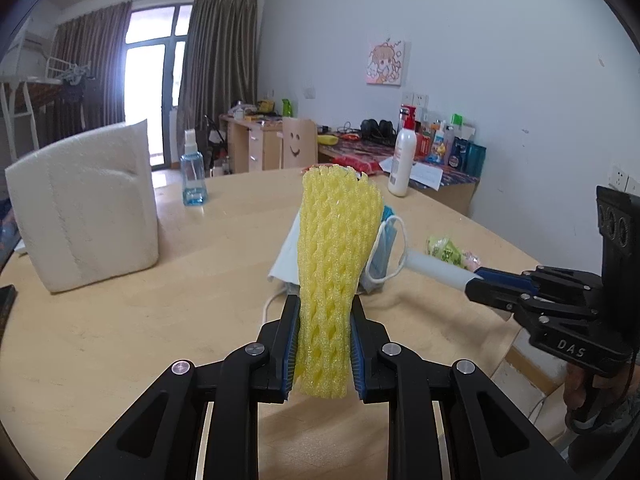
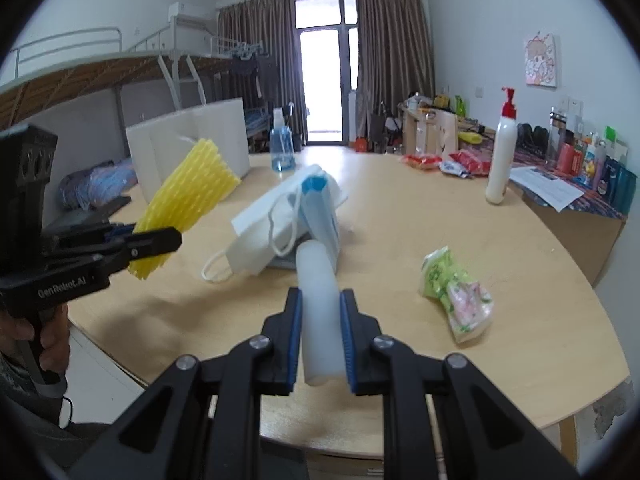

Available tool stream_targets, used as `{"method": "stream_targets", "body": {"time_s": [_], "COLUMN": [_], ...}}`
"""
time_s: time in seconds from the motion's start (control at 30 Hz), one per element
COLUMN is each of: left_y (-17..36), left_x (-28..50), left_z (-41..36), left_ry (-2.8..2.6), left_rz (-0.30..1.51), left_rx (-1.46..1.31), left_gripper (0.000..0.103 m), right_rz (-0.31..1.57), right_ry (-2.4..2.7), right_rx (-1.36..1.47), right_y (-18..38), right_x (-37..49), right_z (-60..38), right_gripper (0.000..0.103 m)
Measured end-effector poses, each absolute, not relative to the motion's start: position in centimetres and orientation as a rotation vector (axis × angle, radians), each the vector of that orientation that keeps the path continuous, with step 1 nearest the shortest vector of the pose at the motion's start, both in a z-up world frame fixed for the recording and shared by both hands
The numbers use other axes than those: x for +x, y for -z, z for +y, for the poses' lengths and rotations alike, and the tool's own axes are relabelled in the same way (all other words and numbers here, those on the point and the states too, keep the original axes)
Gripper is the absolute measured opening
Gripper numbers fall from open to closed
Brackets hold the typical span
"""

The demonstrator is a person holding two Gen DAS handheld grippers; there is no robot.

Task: Organize soft objects
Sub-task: 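Carry the yellow sleeve and white stick over the white foam box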

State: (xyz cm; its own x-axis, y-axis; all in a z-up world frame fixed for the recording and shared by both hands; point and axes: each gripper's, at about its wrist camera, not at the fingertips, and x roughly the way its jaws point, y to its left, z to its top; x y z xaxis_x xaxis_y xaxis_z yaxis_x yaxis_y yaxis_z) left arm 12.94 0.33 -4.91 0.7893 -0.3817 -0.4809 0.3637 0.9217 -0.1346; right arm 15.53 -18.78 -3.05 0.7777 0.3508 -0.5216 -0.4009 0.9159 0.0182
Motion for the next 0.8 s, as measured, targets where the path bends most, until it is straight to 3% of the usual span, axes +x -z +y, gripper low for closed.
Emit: {"method": "stream_targets", "body": {"time_s": [0.8], "left_y": [-0.2], "left_x": [9.2], "left_z": [1.0], "left_ry": [0.292], "left_rz": [0.353], "left_rx": [-0.016], "left_gripper": [0.024], "right_rz": [0.315], "right_ry": [-0.385], "right_rx": [-0.031], "right_y": [-1.8], "right_x": [13.3], "right_z": [-19.3], "right_gripper": [0.022]}}
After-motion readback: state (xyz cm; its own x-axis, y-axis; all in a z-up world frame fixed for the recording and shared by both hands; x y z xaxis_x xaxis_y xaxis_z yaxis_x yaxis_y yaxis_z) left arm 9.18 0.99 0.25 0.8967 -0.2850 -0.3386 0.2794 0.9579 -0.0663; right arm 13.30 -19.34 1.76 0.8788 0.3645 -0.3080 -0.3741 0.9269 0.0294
